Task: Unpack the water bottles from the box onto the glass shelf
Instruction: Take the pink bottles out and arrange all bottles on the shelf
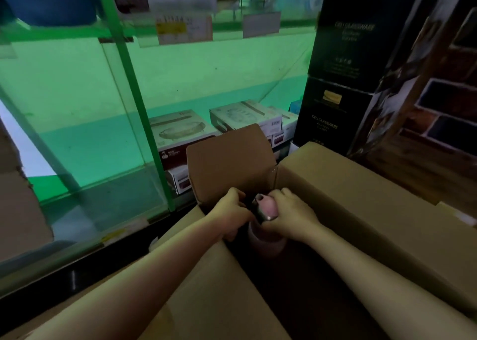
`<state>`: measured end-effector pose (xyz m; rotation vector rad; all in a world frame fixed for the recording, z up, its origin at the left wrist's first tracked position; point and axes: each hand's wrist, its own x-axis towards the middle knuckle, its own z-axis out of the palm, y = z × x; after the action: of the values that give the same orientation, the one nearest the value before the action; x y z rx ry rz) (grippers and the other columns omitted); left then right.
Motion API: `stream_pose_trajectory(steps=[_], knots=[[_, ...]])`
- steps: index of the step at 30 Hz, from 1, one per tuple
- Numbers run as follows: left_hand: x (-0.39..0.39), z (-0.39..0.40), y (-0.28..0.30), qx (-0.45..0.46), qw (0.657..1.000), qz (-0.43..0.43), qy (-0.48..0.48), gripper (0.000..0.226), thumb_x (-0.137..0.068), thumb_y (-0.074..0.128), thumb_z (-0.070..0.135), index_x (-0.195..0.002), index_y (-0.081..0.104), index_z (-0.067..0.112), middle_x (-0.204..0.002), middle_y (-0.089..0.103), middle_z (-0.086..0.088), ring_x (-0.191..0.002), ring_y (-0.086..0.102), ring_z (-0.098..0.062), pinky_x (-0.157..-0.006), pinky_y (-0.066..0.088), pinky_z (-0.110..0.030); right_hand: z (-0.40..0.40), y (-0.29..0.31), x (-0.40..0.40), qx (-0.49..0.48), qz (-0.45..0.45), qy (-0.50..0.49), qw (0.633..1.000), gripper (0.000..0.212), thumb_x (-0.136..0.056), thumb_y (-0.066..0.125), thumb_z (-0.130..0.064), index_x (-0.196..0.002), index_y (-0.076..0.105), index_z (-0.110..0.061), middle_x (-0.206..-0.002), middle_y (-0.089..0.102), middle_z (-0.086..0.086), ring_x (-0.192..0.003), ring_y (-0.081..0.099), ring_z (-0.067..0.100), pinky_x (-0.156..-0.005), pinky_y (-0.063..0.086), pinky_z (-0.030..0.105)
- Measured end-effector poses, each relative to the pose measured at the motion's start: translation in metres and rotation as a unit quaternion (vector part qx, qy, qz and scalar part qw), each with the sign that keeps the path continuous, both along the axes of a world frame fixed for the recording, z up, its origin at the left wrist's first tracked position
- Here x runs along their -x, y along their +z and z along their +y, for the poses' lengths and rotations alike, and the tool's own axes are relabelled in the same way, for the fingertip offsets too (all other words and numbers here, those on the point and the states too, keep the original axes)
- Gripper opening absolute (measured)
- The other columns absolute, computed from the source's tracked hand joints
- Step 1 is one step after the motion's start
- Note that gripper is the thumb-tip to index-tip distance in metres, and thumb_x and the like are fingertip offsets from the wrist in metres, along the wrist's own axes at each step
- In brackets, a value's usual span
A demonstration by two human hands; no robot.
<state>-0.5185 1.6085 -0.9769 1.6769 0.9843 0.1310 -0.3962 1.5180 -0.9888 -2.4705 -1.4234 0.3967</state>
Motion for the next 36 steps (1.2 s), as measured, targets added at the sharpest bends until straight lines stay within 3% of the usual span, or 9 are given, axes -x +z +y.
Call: stream_pose_trajectory(steps=[2,6,11,18,24,27,30,33,36], knots=[[0.004,-0.004,0.016,-0.017,1.0,-0.003,-0.017,0.06,-0.079,0.065,0.002,-0.132,0.038,0.007,-0.113,0.056,-0.008,-0.106,0.058,-0.026,-0.088,0.051,-0.039,-0.004,0.031,0.003,-0.026,-0.019,-0.005,0.999,0.059,-0.072,0.069,-0.043,-0.122,0.049,-0.02,-0.117,0.047,0.001,-0.111,0.051,0.022,-0.081,0.044,0.033],[0.016,-0.01,0.054,-0.073,0.996,-0.024,-0.043,0.059,-0.07,0.072,0.003,-0.122,0.044,0.009,-0.112,0.061,-0.01,-0.108,0.059,-0.026,-0.094,0.05,-0.046,-0.008,0.097,0.016,-0.085,-0.054,-0.011,0.995,0.055,-0.069,0.069,-0.046,-0.115,0.052,-0.021,-0.111,0.049,0.001,-0.104,0.053,0.022,-0.084,0.049,0.038],[0.04,-0.018,0.115,-0.152,0.982,-0.091,-0.064,0.099,-0.037,0.077,0.043,-0.124,0.042,0.012,-0.113,0.063,-0.007,-0.106,0.062,-0.022,-0.092,0.053,-0.044,-0.004,0.173,0.049,-0.138,-0.096,-0.01,0.986,0.056,-0.067,0.068,-0.051,-0.112,0.055,-0.02,-0.109,0.052,0.003,-0.095,0.053,0.022,-0.081,0.048,0.036],[0.108,-0.007,0.202,-0.234,0.954,-0.185,-0.019,0.095,-0.043,0.082,0.051,-0.125,0.044,0.02,-0.116,0.064,-0.003,-0.106,0.062,-0.02,-0.092,0.052,-0.045,0.006,0.265,0.133,-0.223,-0.127,0.044,0.965,0.055,-0.066,0.067,-0.053,-0.107,0.057,-0.017,-0.1,0.054,0.005,-0.09,0.056,0.027,-0.071,0.042,0.032],[0.198,0.006,0.266,-0.248,0.93,-0.271,0.026,0.079,-0.05,0.075,0.034,-0.124,0.046,0.032,-0.112,0.066,0.0,-0.099,0.064,-0.015,-0.074,0.055,-0.033,0.025,0.324,0.214,-0.316,-0.122,0.098,0.936,0.059,-0.068,0.068,-0.058,-0.11,0.059,-0.018,-0.106,0.056,0.007,-0.102,0.056,0.027,-0.085,0.043,0.034],[0.255,0.023,0.295,-0.288,0.911,-0.291,0.047,0.079,-0.051,0.073,0.034,-0.125,0.048,0.025,-0.111,0.066,0.0,-0.1,0.065,-0.014,-0.086,0.056,-0.035,0.048,0.349,0.262,-0.351,-0.104,0.149,0.918,0.067,-0.066,0.069,-0.064,-0.113,0.058,-0.017,-0.113,0.06,0.008,-0.108,0.055,0.025,-0.087,0.041,0.031],[0.315,0.041,0.322,-0.318,0.902,-0.283,0.072,0.079,-0.056,0.073,0.03,-0.129,0.047,0.015,-0.114,0.066,-0.006,-0.104,0.064,-0.017,-0.089,0.055,-0.038,0.074,0.371,0.317,-0.392,-0.069,0.187,0.898,0.069,-0.065,0.069,-0.065,-0.11,0.059,-0.015,-0.11,0.06,0.007,-0.103,0.056,0.024,-0.083,0.04,0.03],[0.38,0.058,0.349,-0.337,0.895,-0.267,0.117,0.055,-0.063,0.073,0.028,-0.115,0.054,0.031,-0.097,0.069,0.004,-0.091,0.067,-0.009,-0.074,0.059,-0.027,0.1,0.388,0.375,-0.421,0.005,0.231,0.877,0.067,-0.067,0.07,-0.061,-0.114,0.057,-0.016,-0.107,0.056,0.002,-0.096,0.054,0.017,-0.079,0.04,0.026],[0.446,0.073,0.37,-0.36,0.892,-0.226,0.153,0.047,-0.079,0.07,0.027,-0.12,0.05,0.036,-0.097,0.064,0.01,-0.09,0.065,-0.004,-0.065,0.054,-0.02,0.127,0.398,0.43,-0.428,0.09,0.284,0.853,0.068,-0.074,0.07,-0.054,-0.127,0.051,-0.016,-0.121,0.059,0.005,-0.11,0.057,0.02,-0.093,0.046,0.032]])
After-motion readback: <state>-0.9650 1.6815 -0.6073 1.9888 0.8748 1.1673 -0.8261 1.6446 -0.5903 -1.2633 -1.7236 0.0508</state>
